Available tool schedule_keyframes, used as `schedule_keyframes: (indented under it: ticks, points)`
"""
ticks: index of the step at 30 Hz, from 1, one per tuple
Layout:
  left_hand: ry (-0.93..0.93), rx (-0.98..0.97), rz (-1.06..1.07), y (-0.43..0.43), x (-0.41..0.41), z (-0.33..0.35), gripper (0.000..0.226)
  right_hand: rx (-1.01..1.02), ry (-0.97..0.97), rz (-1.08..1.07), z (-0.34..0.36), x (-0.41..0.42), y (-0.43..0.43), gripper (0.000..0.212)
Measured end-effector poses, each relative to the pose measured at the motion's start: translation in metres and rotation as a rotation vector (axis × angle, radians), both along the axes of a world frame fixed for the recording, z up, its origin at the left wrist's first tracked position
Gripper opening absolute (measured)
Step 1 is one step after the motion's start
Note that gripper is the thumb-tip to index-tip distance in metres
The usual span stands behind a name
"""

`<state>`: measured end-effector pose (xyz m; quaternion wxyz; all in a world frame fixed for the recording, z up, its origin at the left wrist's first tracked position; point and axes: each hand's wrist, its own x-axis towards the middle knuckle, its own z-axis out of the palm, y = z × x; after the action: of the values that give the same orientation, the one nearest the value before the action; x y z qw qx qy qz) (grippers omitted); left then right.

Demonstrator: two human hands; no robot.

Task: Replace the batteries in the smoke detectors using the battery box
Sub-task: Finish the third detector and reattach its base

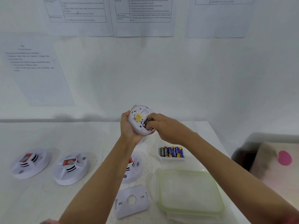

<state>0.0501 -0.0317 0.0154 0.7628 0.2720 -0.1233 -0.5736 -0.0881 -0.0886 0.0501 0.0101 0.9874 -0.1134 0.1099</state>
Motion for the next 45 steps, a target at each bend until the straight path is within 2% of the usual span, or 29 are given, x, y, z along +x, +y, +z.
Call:
schedule_keyframes:
  ticks: [6,10,12,16,19,22,30,45]
  points:
    - [0.002,-0.01,0.025,-0.001,0.0,-0.001,0.028,0.004,0.011,0.026,-0.003,0.004,-0.004,0.032]
    - [0.019,-0.009,0.045,0.001,-0.001,0.002,0.036,0.005,-0.01,0.068,-0.002,0.006,-0.011,0.033]
    - [0.026,-0.014,0.063,0.0,-0.001,0.003,0.046,0.064,-0.101,0.075,-0.003,0.006,-0.015,0.034]
    - [0.019,-0.031,0.079,-0.001,-0.003,0.004,0.047,0.404,-0.384,-0.034,-0.001,0.006,-0.013,0.027]
    - [0.012,-0.028,0.086,-0.001,-0.003,0.004,0.039,0.722,-0.576,-0.168,-0.001,0.009,-0.011,0.01]
    - [0.008,-0.04,0.12,-0.002,0.0,0.002,0.031,0.809,-0.672,-0.268,-0.003,0.012,-0.013,0.004]
    - [0.025,-0.033,0.121,0.002,-0.008,0.001,0.029,0.94,-0.718,-0.416,-0.008,0.019,-0.02,0.012]
    - [0.026,-0.063,0.097,0.001,-0.012,0.008,0.027,0.971,-0.707,-0.401,-0.001,0.017,-0.028,0.014]
